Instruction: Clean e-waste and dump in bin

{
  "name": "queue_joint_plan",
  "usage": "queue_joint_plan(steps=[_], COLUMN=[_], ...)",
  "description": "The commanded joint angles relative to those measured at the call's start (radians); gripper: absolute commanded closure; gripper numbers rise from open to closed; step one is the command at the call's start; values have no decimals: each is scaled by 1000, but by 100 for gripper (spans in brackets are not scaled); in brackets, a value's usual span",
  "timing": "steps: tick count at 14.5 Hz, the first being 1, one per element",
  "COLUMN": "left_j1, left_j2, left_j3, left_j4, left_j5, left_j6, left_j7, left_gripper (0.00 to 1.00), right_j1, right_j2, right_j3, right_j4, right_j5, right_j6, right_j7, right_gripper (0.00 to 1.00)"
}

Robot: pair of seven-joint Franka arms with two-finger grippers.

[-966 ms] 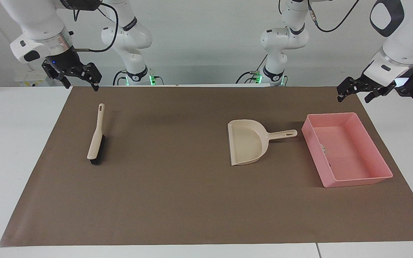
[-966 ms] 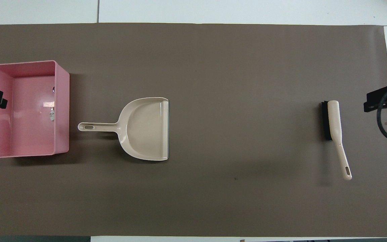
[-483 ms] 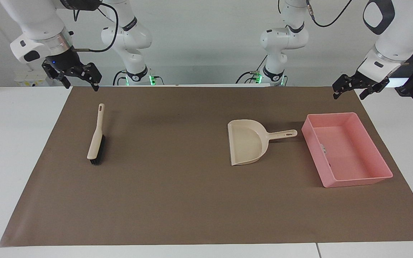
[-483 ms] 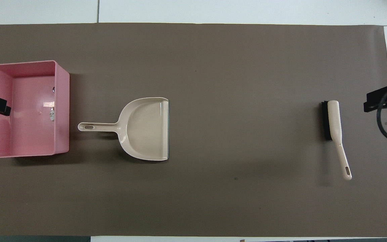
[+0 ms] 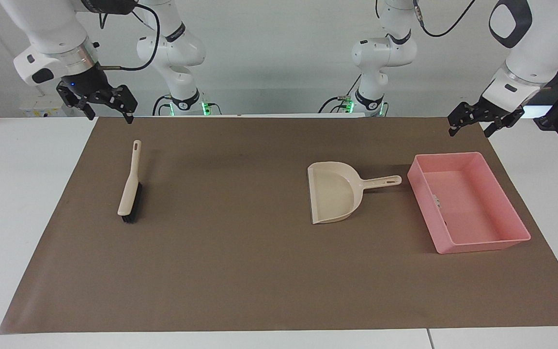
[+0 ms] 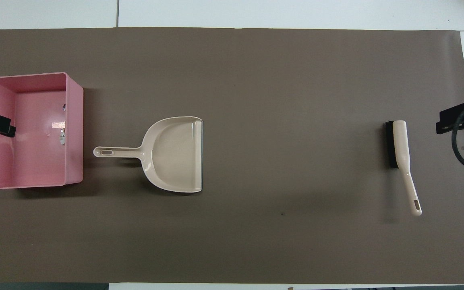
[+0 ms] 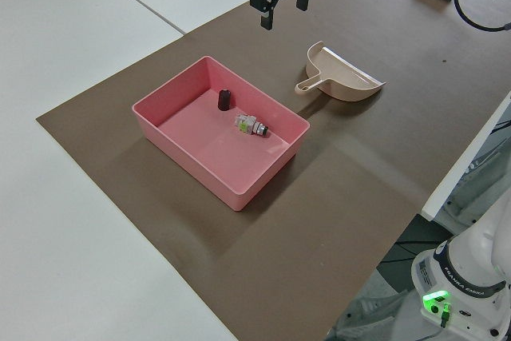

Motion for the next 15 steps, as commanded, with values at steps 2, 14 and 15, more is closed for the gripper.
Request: queue_joint_plan(steps=[2, 14, 15], left_j1=[4, 12, 12], left_j2=[-30, -29, -29], left_j3=[-2, -2, -2], left_j4=[-37, -39, -39], left_j5=[-13, -13, -13], left_j6=[38, 66, 66], left_j7=[-6, -3, -3], left_gripper=[0, 0, 0], right_j1=[-11, -17, -16], right_j2=[2, -1, -2], right_j3=[8, 8, 8], right_j4=[1, -2, -9], right_j5=[4, 11, 11], right_j6=[10, 7, 3], right_j7=[-21, -18, -20], right_gripper=[0, 0, 0])
